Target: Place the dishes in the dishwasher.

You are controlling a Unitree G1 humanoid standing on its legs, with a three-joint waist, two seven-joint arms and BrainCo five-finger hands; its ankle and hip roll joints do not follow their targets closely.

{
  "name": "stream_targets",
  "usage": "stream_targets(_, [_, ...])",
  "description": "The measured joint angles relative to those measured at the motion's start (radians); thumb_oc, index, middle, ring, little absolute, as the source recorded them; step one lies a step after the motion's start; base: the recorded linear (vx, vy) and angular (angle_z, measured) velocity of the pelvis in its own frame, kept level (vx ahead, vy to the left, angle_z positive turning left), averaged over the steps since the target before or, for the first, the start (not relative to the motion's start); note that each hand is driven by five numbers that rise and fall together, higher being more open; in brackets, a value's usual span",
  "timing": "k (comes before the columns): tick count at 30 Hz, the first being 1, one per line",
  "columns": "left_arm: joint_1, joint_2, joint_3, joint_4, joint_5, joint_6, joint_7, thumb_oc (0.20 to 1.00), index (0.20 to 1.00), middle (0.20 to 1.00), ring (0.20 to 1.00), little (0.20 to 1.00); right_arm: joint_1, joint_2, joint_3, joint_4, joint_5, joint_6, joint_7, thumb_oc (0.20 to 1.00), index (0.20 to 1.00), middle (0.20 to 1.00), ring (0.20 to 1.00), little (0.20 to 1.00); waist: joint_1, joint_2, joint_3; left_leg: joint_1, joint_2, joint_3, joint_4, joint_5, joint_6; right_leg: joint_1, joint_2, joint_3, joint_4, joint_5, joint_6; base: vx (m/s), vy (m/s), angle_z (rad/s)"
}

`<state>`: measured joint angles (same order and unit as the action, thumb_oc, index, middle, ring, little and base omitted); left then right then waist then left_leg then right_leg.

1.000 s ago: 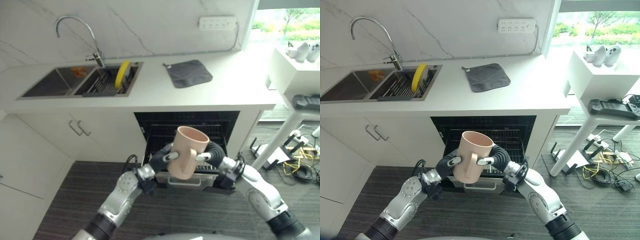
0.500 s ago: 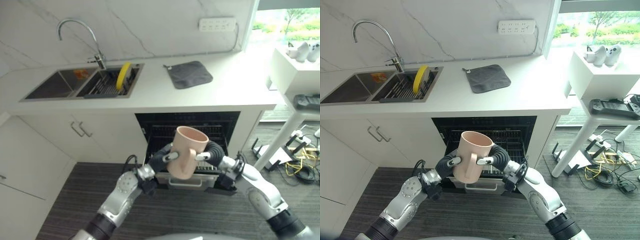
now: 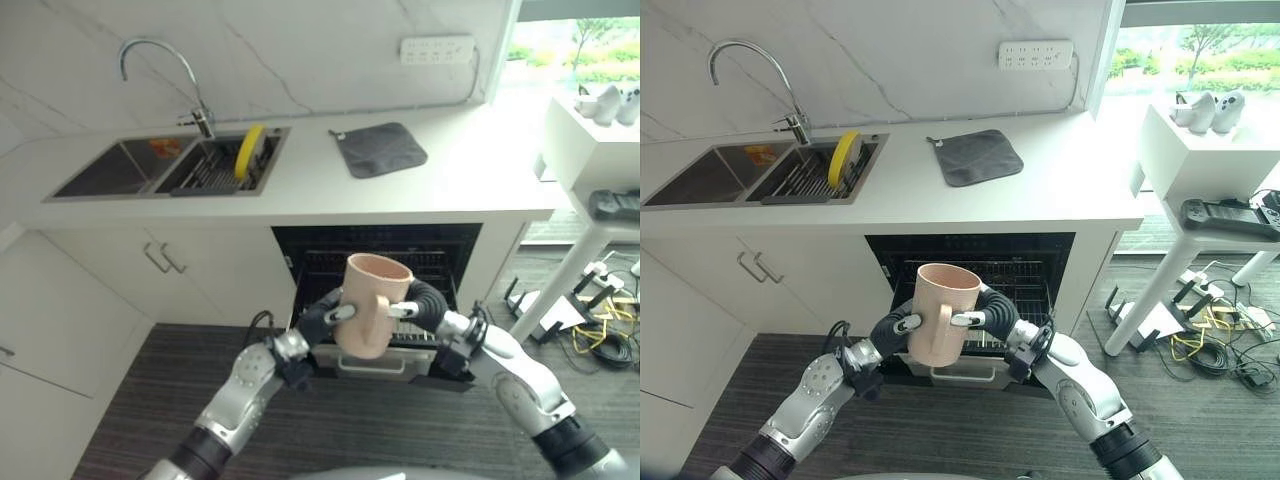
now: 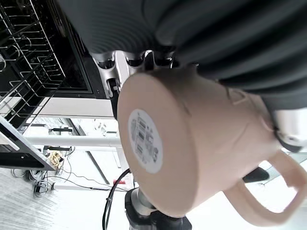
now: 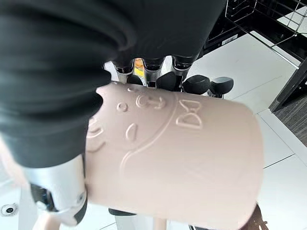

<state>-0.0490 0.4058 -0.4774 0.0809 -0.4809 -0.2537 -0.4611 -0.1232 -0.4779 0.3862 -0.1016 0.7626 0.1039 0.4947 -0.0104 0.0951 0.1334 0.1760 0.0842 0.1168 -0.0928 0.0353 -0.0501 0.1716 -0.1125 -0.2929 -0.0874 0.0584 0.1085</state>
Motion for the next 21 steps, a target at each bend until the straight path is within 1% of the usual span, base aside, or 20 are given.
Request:
stream_targets(13, [0.000,-0.010,-0.005,0.000,0.000,0.001,0.020,0.200,0.200,0.200,0.200,0.200,-0.004,0.000,0.000,0.006,0.000,-0.009,-0.005,0.200,0.200,0.200,0.200,0.200,0.000,0.000,0.000,0.000,0.000,0.000,0.000,0.001,0.000,0.000,0.000,0.000,0.000,0.000,0.000,0.00,0.000,0.00])
stream_targets(14, [0.000,-0.014,-0.005,0.000,0.000,0.003,0.026,0.489,0.489,0.489,0.489,0.489,-0.004,0.000,0.000,0.006,0.000,-0.012,-0.008,0.200,0.200,0.200,0.200,0.200,0.000,0.000,0.000,0.000,0.000,0.000,0.000,0.001,0.000,0.000,0.000,0.000,0.000,0.000,0.000,0.00,0.000,0.00])
stream_targets(15, [0.000,-0.017,-0.005,0.000,0.000,0.007,0.030,1.000,1.000,1.000,1.000,1.000,-0.004,0.000,0.000,0.006,0.002,-0.013,-0.013,0.200,0.200,0.200,0.200,0.200,0.000,0.000,0.000,0.000,0.000,0.000,0.000,0.001,0.000,0.000,0.000,0.000,0.000,0.000,0.000,0.00,0.000,0.00])
stream_targets(19, [0.001,-0.040,-0.006,0.002,-0.001,0.035,0.053,1.000,1.000,1.000,1.000,1.000,-0.004,0.000,0.007,0.007,0.001,-0.014,-0.044,0.200,0.200,0.200,0.200,0.200,0.001,0.000,0.000,0.000,0.000,-0.001,0.000,0.001,0.000,0.000,0.000,0.000,0.000,0.000,0.000,0.00,0.000,0.00])
stream_targets(21, [0.002,-0.053,-0.005,0.005,-0.001,0.046,0.068,1.000,1.000,1.000,1.000,1.000,-0.004,0.001,0.019,0.009,0.002,-0.029,-0.068,0.200,0.200,0.200,0.200,0.200,0.001,0.001,-0.001,0.000,0.000,0.000,0.000,0.001,0.000,0.000,0.000,0.000,0.000,0.000,0.000,0.00,0.000,0.00])
